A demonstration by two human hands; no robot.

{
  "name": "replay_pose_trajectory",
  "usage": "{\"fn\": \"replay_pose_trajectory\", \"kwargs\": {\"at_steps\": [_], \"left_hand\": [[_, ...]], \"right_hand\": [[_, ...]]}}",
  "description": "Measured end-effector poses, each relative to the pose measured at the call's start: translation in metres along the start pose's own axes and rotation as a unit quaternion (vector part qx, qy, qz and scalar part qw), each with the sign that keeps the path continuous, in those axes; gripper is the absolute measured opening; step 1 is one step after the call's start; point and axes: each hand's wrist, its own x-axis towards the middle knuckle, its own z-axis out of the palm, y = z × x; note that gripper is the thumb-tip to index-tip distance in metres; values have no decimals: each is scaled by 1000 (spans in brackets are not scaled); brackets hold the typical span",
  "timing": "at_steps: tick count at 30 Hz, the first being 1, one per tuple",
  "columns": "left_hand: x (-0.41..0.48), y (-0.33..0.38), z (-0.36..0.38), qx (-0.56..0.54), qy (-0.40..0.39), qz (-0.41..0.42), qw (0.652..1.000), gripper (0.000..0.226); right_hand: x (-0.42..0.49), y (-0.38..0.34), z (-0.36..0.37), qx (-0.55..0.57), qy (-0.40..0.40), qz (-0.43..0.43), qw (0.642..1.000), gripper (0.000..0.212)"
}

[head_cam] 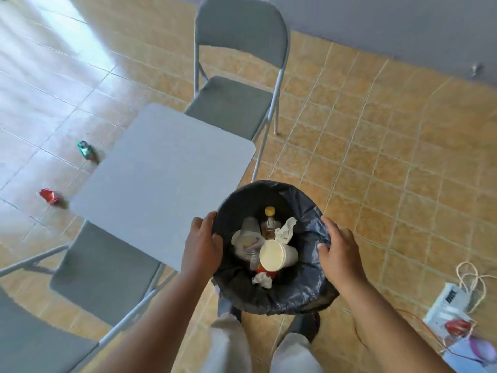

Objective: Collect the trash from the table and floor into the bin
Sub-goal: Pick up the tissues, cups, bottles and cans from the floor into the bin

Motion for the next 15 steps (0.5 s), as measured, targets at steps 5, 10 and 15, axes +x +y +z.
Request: {"fn": "replay_pose_trajectory", "kwargs": {"at_steps": [5, 10, 15], "left_hand": [[-6, 23, -69, -7, 17, 22, 1000, 49], [7, 32, -100, -19, 21, 50, 998, 47], [41, 50, -105, -16, 37, 96, 995, 44]], "right_hand": [[-25, -49, -33, 7, 36, -16, 999, 59], [-26, -72, -46, -7, 80, -24, 997, 59], [-4, -82, -63, 5, 114, -8, 993, 60]]}}
